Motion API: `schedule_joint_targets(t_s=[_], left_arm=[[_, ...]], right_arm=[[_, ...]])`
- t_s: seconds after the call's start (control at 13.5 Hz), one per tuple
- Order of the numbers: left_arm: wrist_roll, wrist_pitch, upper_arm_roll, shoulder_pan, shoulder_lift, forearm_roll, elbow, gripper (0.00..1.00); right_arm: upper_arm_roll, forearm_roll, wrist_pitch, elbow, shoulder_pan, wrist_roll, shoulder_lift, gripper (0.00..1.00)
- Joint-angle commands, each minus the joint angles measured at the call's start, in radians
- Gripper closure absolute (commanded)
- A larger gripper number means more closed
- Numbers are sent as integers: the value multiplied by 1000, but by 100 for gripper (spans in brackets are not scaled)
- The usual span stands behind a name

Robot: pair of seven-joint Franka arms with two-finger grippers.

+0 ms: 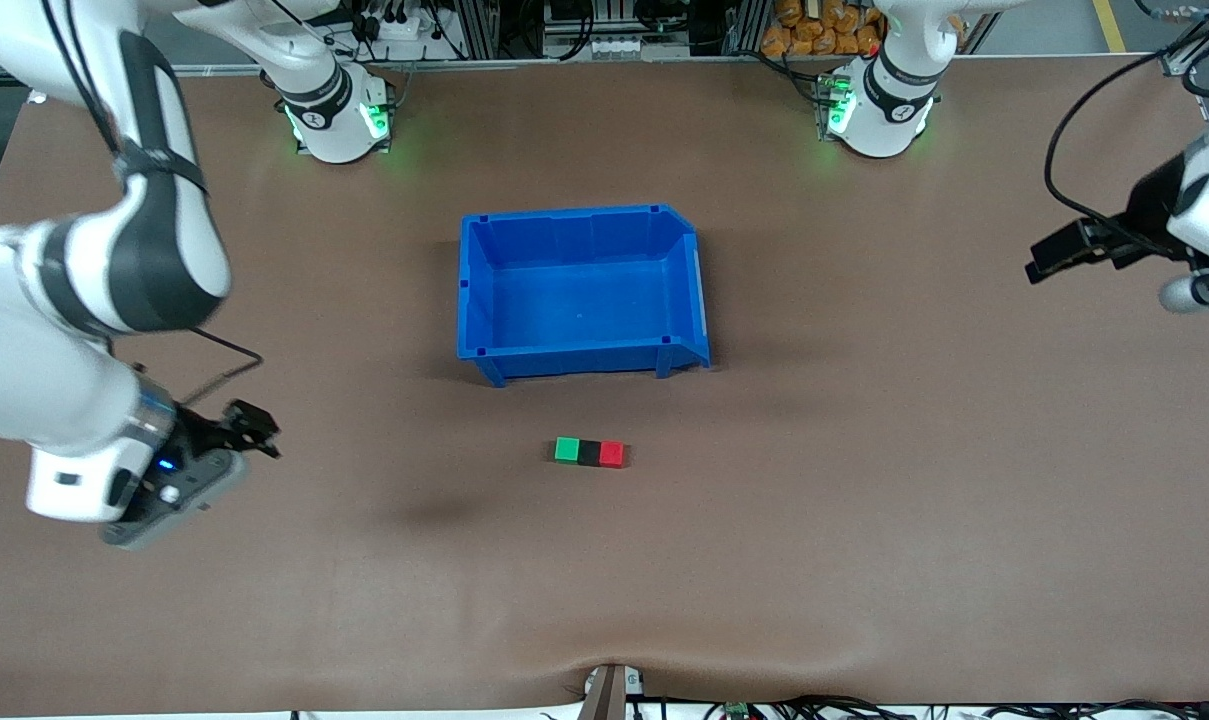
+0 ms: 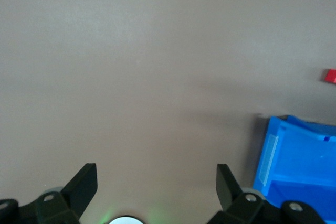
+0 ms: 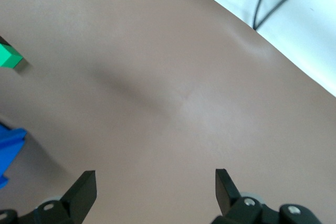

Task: Attach green and red cubes to black cube

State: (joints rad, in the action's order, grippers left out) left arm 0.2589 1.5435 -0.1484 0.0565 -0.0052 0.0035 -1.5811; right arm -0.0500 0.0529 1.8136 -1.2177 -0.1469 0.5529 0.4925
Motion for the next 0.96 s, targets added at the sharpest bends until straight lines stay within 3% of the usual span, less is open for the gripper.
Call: schedule_joint_targets(t_s=[0.0,0.22,0.45,0.89], left_arm=[[-23,81,4,-6,-140,21,-190,0],[-30,104,4,-7,-196,21,-252,0],[-44,112,-2,-7,-205,36,-255,0],[-119,40,-6,-1,-107,50,-99,0]], right_arm=[[12,-4,-37,-108,41,-46,-139,0],[-30,-5,-100,-140,40,-172,-236,0],[-82,-5,-149,-253,39,-261,-374,0],[-85,-45,-370,-272,86,-467,-488,0]])
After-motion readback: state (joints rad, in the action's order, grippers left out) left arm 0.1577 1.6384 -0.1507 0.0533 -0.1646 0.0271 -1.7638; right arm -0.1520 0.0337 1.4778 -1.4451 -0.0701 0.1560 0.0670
